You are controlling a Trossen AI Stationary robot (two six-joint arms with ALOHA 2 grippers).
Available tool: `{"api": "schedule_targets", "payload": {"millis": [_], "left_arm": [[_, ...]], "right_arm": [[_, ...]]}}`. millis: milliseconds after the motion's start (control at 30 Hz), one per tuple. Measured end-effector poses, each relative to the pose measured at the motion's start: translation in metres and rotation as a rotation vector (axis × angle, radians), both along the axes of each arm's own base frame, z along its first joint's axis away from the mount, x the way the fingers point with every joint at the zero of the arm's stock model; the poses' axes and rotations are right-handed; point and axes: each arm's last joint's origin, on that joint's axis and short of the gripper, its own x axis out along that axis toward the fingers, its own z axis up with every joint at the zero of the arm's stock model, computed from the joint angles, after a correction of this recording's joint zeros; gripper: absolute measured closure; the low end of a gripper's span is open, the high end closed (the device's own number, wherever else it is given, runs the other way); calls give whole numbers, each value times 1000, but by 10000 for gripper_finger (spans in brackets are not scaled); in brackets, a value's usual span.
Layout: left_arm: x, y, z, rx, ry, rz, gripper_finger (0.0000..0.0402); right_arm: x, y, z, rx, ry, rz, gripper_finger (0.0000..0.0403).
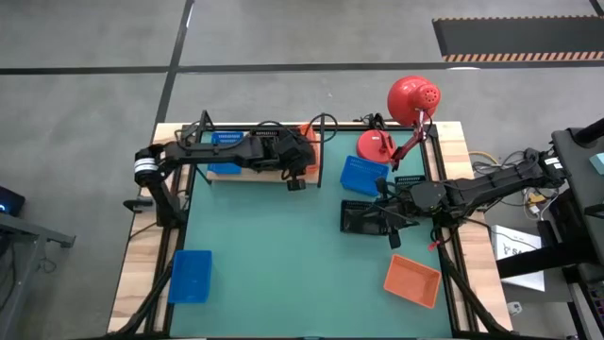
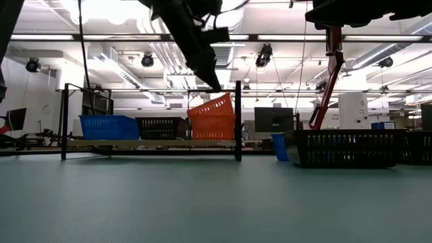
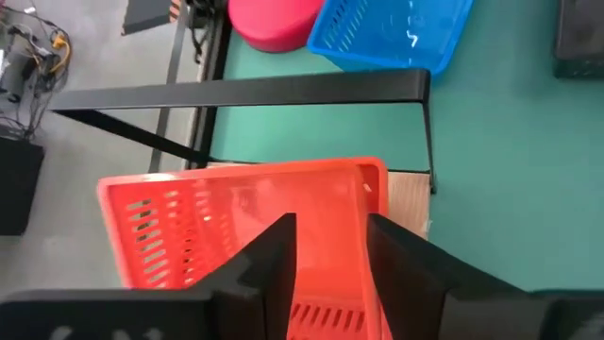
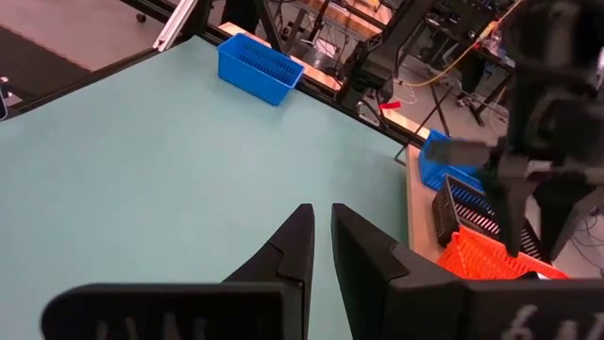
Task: Stack baskets on shelf by color
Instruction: Stack the left orange bin on top of the orange bin on the shelf
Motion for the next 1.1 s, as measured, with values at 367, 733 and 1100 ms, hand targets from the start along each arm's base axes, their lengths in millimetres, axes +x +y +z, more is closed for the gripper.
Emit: {"api": "schedule_targets", "payload": {"millis": [367, 733, 1100], "left_arm": [[-4, 1, 24, 37, -242, 19, 282], [-9, 30, -14, 73, -421, 118, 286], [-13, 35, -29, 70, -409, 134, 392]], "right_arm": [[0, 0, 0, -1, 0, 0, 369], [0, 0, 0, 0, 1, 0, 369], [0, 0, 0, -2, -2, 0, 369]]}}
